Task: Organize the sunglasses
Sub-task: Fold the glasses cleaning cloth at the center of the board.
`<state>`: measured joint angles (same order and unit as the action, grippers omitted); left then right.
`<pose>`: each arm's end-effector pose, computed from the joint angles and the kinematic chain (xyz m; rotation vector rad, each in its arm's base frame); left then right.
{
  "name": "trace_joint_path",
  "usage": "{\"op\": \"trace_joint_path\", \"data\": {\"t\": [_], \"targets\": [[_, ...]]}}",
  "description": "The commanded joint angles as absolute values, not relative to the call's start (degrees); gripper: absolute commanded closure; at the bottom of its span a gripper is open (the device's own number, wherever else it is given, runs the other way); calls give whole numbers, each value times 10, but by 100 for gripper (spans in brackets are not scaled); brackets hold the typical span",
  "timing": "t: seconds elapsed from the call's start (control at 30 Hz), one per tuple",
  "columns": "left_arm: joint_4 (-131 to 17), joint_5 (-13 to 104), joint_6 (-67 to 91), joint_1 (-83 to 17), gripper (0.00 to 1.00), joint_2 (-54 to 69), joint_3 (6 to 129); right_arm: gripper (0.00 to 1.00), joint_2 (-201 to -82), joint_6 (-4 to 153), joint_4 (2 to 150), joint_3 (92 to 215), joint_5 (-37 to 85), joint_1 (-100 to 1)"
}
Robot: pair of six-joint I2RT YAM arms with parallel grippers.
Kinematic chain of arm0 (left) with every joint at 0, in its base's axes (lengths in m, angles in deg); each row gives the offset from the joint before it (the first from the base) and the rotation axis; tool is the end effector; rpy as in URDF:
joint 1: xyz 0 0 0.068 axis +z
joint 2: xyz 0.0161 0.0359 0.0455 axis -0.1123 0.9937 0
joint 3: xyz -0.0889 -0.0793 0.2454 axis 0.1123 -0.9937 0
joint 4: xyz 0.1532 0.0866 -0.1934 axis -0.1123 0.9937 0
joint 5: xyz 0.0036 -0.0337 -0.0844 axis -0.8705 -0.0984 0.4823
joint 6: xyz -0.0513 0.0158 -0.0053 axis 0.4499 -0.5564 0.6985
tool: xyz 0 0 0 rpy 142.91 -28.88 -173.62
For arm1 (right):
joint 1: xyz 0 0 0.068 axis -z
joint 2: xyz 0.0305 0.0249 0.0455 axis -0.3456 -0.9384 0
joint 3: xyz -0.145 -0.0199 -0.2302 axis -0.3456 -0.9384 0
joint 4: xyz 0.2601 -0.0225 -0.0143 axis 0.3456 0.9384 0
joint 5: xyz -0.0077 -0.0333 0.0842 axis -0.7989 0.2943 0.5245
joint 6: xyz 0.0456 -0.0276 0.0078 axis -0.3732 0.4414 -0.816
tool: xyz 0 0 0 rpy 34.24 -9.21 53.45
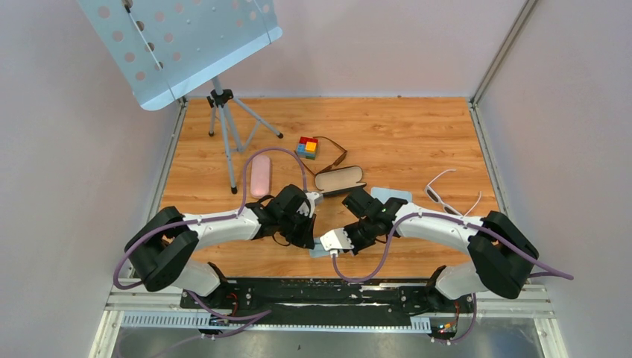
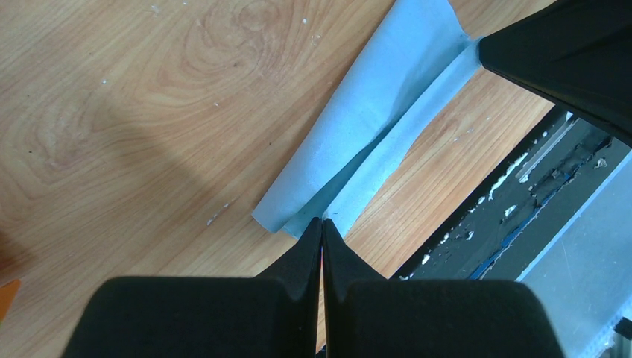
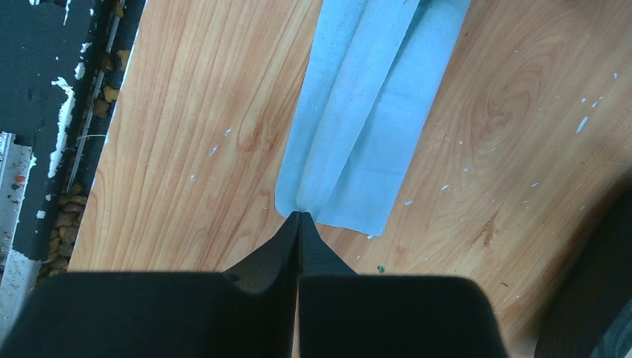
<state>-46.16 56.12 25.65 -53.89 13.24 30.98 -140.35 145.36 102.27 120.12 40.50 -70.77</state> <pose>0.1650 -0.1968 0.1517 0.6545 2.6329 -0.8736 0.1480 0.2026 0.1769 -2.2640 1.3006 0.4779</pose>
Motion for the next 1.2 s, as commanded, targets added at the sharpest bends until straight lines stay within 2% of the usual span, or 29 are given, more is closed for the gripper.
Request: {"op": "trace_joint_path", "data": {"t": [0.0, 0.4, 0.9, 1.03, 1.17], "targets": [[-464, 562, 258, -543, 100, 130, 305, 100, -1407, 1453, 1024, 1190, 399, -717], [-448, 526, 247, -543, 100, 100, 312, 100, -1420, 1454, 999, 1198, 364, -717], [-446, 557, 240, -543, 100, 122, 308, 100, -1414, 1455, 1020, 1200, 392, -719], [-441, 560, 238, -543, 96, 125, 309, 92, -1409, 1460, 1033, 1200, 395, -721], [-429, 566, 239, -543, 87, 118, 313, 85, -1402, 1449, 1045, 1204, 398, -724]]}}
